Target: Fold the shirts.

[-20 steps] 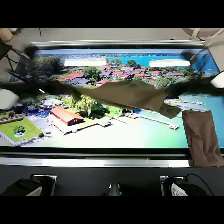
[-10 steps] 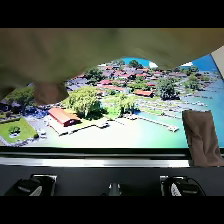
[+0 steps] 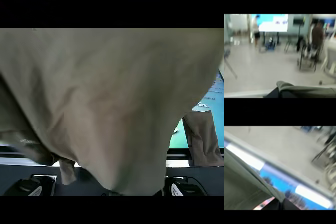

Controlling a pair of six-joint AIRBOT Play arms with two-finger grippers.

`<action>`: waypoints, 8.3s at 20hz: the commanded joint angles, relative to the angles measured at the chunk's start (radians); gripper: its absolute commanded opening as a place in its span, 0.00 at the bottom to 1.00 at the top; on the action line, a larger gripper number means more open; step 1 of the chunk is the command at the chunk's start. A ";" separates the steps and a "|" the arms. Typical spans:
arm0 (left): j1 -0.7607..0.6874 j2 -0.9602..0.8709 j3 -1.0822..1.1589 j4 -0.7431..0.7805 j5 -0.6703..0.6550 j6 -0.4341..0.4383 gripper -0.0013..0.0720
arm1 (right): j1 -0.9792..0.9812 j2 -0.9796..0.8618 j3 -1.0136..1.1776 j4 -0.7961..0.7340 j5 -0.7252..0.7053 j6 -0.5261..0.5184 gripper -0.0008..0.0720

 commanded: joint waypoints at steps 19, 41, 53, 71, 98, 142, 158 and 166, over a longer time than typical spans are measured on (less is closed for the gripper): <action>0.046 -0.713 -0.320 -0.208 -0.214 -0.018 0.83 | -0.054 -0.853 -0.013 -0.005 0.000 0.162 0.86; 0.131 -0.588 -0.979 -0.699 0.031 0.256 0.35 | -0.144 -0.723 -0.507 -0.028 0.283 0.039 0.78; 0.129 -0.506 -0.979 -0.702 0.029 0.289 0.05 | -0.086 -0.724 -0.764 0.201 0.037 0.085 0.80; 0.487 0.102 -0.003 -0.579 0.128 0.212 0.05 | -0.088 0.001 0.145 -0.183 -0.338 0.171 0.04; 0.336 -0.423 -0.771 -0.582 0.360 0.168 0.05 | 0.036 -0.900 0.057 -0.058 -0.187 0.293 0.04; 0.454 -0.580 -1.005 -0.692 -0.148 0.323 0.05 | -0.083 -0.828 -0.657 0.207 -0.008 0.007 0.29; 0.479 0.202 -0.019 -0.673 0.014 0.226 0.05 | -0.082 0.198 0.027 -0.114 -0.269 -0.027 0.04; 0.479 0.201 -0.019 -0.604 -0.080 0.195 0.05 | -0.082 0.193 0.027 -0.176 -0.082 0.012 0.04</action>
